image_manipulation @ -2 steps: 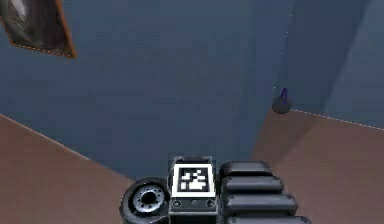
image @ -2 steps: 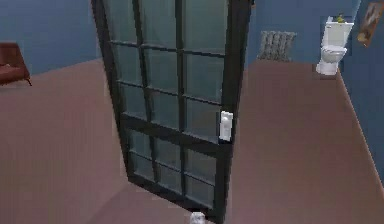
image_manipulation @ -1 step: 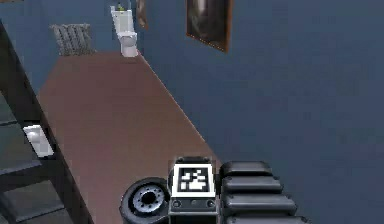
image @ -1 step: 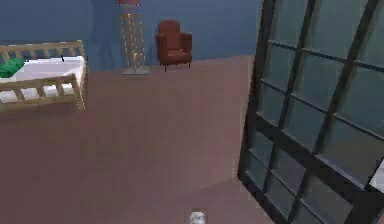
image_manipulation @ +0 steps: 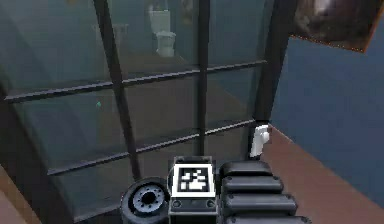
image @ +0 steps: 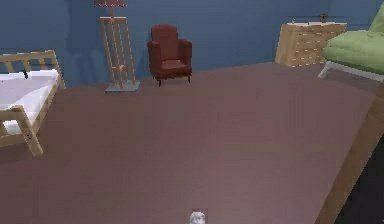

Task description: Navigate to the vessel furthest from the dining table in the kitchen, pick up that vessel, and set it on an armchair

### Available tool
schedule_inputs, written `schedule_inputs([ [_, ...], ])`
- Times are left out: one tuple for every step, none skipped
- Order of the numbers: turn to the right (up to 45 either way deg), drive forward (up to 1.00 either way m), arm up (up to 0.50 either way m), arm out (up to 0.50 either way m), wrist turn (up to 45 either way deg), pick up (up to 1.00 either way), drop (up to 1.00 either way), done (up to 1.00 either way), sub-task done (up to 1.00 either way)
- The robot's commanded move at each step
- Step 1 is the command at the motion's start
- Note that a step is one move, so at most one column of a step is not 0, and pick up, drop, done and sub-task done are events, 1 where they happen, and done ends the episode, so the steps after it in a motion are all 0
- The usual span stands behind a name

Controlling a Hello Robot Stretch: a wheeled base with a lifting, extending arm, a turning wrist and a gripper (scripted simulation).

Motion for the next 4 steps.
schedule_inputs([
  [0.0,0.95,0.0,0.0,0.0,0.0,0.0,0.0,0.0],
  [6.0,0.0,0.0,0.0,0.0,0.0,0.0,0.0,0.0],
  [3.0,0.0,0.0,0.0,0.0,0.0,0.0,0.0,0.0],
  [0.0,1.0,0.0,0.0,0.0,0.0,0.0,0.0,0.0],
])
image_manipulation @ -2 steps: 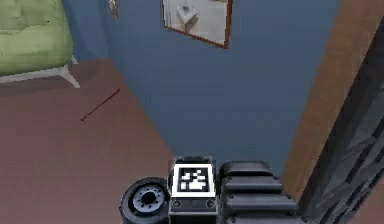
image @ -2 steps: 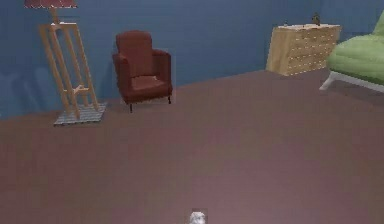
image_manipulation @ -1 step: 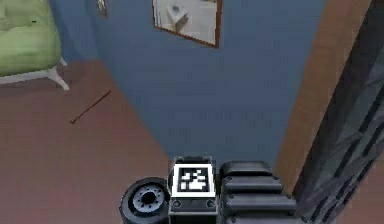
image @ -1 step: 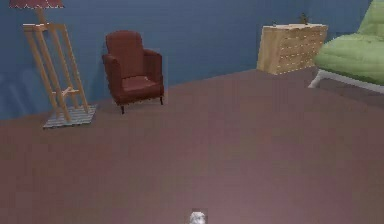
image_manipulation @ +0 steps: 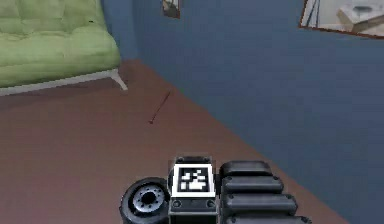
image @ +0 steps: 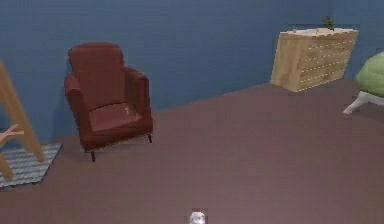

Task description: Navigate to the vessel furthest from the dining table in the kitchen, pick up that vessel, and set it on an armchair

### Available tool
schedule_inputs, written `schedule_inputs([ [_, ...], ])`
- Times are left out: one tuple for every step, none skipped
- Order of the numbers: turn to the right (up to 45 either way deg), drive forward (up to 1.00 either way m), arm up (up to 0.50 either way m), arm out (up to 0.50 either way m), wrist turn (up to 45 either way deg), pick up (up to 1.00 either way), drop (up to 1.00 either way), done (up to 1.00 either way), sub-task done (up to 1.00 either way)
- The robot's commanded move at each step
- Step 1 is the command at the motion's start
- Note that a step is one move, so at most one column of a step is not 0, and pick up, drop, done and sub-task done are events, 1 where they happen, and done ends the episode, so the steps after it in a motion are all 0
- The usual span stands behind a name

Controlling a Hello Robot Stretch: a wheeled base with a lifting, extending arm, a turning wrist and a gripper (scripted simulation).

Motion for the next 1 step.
schedule_inputs([
  [0.0,1.0,0.0,0.0,0.0,0.0,0.0,0.0,0.0],
])
